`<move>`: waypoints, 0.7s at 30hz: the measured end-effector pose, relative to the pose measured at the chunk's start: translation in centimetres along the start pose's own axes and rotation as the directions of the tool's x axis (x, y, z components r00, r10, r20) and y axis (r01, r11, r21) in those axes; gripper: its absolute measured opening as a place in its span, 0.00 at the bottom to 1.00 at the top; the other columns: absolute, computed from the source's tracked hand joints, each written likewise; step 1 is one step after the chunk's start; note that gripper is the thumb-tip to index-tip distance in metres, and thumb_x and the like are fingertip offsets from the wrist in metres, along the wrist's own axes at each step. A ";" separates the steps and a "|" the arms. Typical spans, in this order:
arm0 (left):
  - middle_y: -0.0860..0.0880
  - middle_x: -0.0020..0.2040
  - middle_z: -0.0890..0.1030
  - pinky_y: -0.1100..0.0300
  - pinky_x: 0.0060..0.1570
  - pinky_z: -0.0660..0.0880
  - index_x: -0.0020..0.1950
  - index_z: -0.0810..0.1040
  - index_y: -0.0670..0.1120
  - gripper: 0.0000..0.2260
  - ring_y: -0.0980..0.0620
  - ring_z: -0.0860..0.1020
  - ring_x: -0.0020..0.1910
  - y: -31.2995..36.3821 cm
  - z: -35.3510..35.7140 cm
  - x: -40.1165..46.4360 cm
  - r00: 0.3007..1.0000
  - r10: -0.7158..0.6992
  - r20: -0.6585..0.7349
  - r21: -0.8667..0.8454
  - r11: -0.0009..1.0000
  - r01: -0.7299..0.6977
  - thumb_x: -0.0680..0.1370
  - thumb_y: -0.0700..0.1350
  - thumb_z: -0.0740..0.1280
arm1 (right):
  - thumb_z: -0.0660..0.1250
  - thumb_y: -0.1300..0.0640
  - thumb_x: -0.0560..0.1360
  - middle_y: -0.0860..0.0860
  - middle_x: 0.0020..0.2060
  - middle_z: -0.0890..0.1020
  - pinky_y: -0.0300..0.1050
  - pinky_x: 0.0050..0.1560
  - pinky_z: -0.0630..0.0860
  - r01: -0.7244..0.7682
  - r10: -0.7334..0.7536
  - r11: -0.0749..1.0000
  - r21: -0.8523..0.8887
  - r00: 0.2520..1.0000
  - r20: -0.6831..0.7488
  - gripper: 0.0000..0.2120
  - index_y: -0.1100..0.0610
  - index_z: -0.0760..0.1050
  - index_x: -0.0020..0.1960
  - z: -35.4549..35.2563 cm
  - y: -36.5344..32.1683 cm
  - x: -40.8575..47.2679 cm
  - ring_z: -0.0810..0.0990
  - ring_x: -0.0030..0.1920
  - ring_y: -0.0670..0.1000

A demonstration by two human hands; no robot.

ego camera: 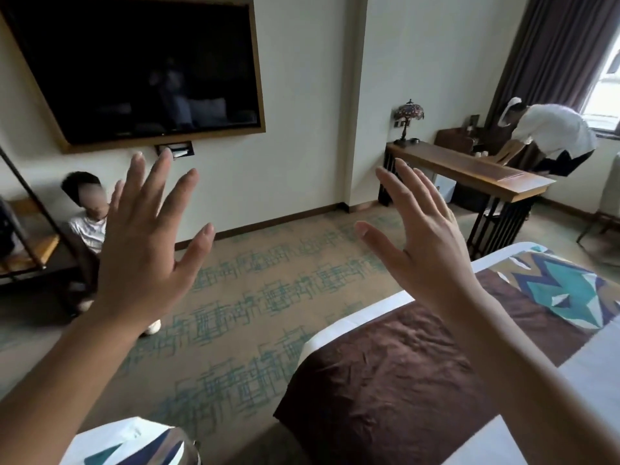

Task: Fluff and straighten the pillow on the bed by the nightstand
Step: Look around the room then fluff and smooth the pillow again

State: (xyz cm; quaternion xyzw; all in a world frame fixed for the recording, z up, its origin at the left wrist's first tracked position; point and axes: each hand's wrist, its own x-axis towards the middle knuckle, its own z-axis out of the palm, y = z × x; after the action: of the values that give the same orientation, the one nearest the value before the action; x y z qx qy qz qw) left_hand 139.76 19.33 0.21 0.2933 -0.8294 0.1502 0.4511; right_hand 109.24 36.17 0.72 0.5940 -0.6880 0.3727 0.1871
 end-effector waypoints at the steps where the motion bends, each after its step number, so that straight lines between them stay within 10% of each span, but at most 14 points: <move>1: 0.38 0.84 0.60 0.30 0.79 0.55 0.80 0.67 0.42 0.27 0.34 0.52 0.84 -1.4 0.7 0.3 1.000 -0.001 -0.026 0.020 1.000 0.002 0.84 0.53 0.60 | 0.55 0.29 0.79 0.47 0.83 0.57 0.59 0.80 0.57 -0.012 0.012 1.000 -0.006 1.000 -0.007 0.35 0.42 0.55 0.82 1.3 -0.3 0.8 0.52 0.83 0.52; 21: 0.42 0.86 0.54 0.34 0.81 0.49 0.83 0.63 0.47 0.28 0.35 0.48 0.85 -17.2 27.0 16.3 0.997 0.020 0.071 0.073 0.997 -0.026 0.85 0.57 0.58 | 0.53 0.31 0.80 0.48 0.84 0.55 0.61 0.81 0.54 -0.189 0.185 0.979 -0.070 0.980 -0.067 0.34 0.43 0.55 0.83 22.9 9.6 21.9 0.49 0.84 0.54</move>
State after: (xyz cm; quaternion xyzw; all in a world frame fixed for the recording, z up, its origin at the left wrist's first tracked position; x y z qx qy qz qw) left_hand 125.81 -13.75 -1.19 0.3053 -0.8419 0.1757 0.4088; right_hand 99.43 4.68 -1.65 0.5075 -0.7484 0.3802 0.1944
